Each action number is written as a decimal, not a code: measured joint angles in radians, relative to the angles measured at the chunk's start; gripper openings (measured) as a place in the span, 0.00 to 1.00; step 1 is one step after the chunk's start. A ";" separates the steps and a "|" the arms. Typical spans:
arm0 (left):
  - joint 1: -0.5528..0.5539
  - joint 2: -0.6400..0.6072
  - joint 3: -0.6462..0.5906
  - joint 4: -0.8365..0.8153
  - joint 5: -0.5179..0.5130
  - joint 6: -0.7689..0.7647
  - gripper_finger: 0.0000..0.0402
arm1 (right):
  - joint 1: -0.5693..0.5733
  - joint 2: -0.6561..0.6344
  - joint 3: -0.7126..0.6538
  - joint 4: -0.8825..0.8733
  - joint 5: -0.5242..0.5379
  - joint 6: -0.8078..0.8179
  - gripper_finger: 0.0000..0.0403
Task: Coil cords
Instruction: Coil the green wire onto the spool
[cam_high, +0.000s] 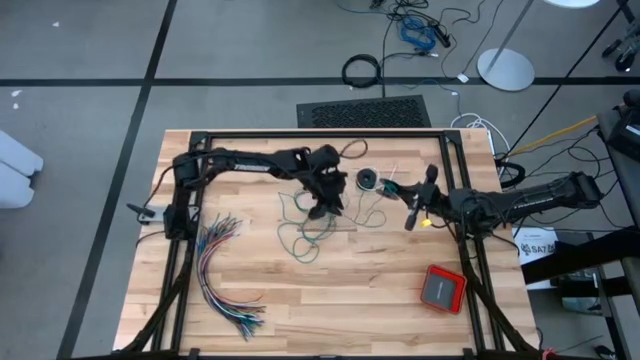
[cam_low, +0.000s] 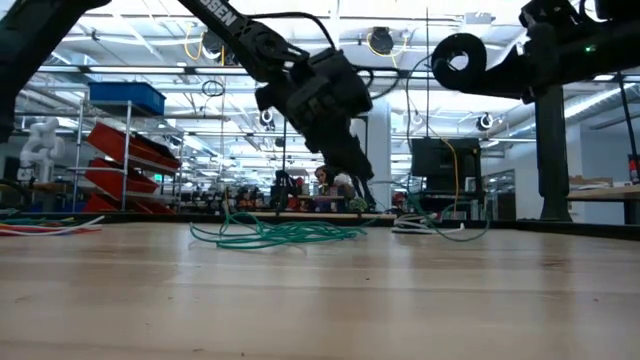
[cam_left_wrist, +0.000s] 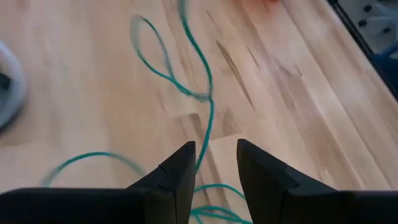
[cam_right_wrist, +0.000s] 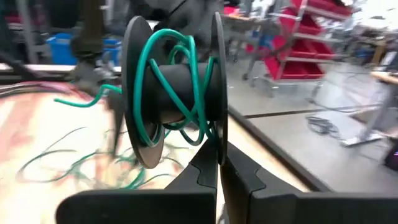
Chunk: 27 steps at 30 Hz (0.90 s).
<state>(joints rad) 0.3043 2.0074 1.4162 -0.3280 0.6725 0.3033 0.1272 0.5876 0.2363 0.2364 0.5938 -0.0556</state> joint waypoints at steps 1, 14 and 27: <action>0.007 -0.013 0.000 -0.005 0.000 0.000 0.31 | 0.000 -0.002 0.000 -0.010 -0.008 0.004 0.00; -0.052 -0.139 0.001 0.151 -0.409 -0.043 0.31 | -0.002 0.002 -0.002 -0.017 0.060 -0.014 0.00; -0.223 -0.120 -0.209 0.733 -0.876 -0.086 0.30 | -0.002 0.002 -0.002 0.047 0.094 -0.044 0.00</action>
<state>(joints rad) 0.0816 1.8877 1.2075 0.4053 -0.2033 0.2173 0.1257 0.5900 0.2348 0.2835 0.6879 -0.0997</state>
